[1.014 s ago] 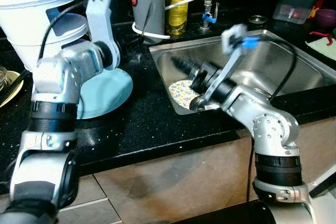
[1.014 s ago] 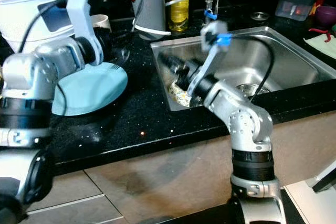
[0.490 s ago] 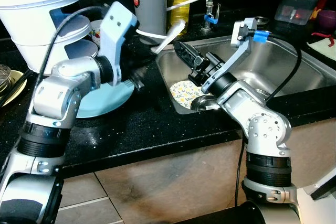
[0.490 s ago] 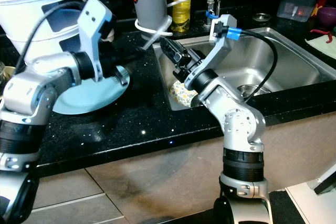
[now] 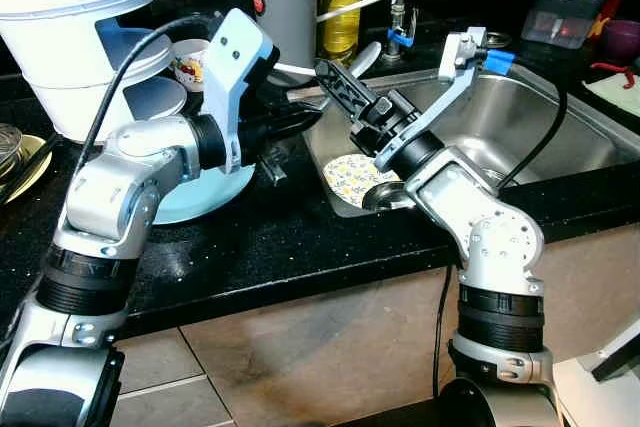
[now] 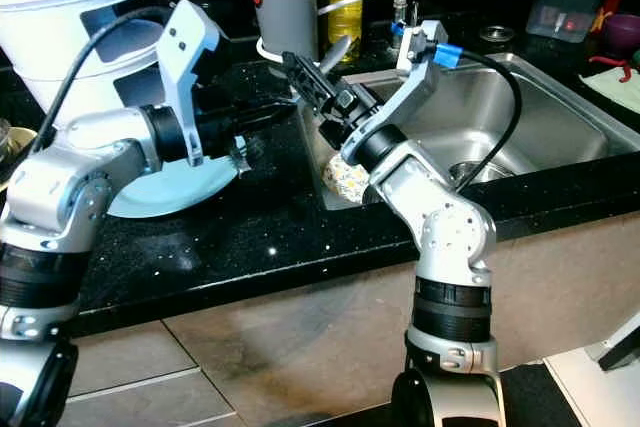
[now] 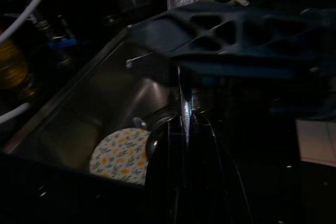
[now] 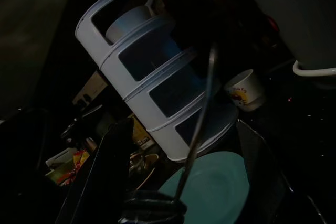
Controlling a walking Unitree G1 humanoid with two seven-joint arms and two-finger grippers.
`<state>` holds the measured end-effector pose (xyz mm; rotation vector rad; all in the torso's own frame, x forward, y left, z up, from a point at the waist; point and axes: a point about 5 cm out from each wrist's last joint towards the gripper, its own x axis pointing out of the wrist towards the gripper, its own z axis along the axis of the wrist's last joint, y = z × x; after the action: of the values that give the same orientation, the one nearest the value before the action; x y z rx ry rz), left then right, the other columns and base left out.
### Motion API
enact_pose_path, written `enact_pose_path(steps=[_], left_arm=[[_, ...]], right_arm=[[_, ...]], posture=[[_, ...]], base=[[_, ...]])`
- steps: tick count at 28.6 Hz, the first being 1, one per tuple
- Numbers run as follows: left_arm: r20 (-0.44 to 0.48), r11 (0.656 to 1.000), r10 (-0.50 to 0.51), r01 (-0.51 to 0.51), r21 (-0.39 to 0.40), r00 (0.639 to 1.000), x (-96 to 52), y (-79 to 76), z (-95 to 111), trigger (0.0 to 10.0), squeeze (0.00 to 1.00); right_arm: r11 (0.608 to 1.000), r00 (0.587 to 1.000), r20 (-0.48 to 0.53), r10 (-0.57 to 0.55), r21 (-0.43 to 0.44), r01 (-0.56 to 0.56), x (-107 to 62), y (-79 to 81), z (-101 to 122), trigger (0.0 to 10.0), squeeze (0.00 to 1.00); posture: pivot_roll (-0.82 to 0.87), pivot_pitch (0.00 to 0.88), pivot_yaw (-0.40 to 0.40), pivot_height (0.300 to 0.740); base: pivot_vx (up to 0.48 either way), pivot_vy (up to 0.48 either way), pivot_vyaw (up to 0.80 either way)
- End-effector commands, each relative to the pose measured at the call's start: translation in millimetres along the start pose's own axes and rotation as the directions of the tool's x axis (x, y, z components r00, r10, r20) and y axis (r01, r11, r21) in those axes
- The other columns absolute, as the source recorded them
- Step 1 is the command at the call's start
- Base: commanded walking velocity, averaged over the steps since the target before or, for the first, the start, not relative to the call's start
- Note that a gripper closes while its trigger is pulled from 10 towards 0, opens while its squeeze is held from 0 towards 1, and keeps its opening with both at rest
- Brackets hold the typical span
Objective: Kitchen organization
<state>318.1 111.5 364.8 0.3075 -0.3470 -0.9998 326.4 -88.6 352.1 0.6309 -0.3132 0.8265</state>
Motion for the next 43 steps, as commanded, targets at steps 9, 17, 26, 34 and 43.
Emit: enact_pose_path(steps=[9, 17, 26, 34, 43], left_arm=[[-0.019, 1.000, -0.023, 0.023, 0.001, 1.000, -3.8, -2.7, -4, 0.0, 0.00], [-0.025, 1.000, 0.002, -0.002, 0.001, 1.000, -4.4, 1.6, -4, 0.0, 0.00], [-0.029, 1.000, -0.005, 0.005, 0.002, 1.000, -4.0, 2.0, -5, 0.0, 0.00], [-0.034, 1.000, 0.003, -0.002, 0.011, 0.999, -4.6, 4.3, -6, 0.0, 0.00], [-0.037, 0.999, 0.038, -0.037, 0.020, 0.999, -6.3, 9.0, -6, 1.9, 0.00]], right_arm=[[0.999, 0.997, 0.066, -0.049, 0.018, 0.048, 3.9, -3.4, 10, 6.7, 0.00], [0.996, 0.992, 0.087, -0.087, 0.018, 0.086, 3.2, -9.1, 14, 0.0, 0.00], [0.997, 0.992, 0.095, -0.078, 0.029, 0.076, 4.3, -8.9, 15, 0.0, 0.00], [0.997, 0.992, 0.103, -0.075, 0.035, 0.071, 4.6, -8.6, 16, 0.0, 0.00], [0.996, 0.989, 0.128, -0.076, 0.052, 0.070, 5.2, -8.9, 19, 0.0, 0.00]], posture=[[0.02, 0.183, 0.058, 0.740], [0.02, 0.184, 0.057, 0.740], [0.02, 0.182, 0.058, 0.740], [0.02, 0.182, 0.057, 0.740], [0.02, 0.171, 0.057, 0.740]], base=[[0.000, 0.000, 0.00], [0.000, 0.000, 0.00], [0.000, 0.000, 0.00], [0.000, 0.000, 0.00], [0.000, 0.000, 0.00]])
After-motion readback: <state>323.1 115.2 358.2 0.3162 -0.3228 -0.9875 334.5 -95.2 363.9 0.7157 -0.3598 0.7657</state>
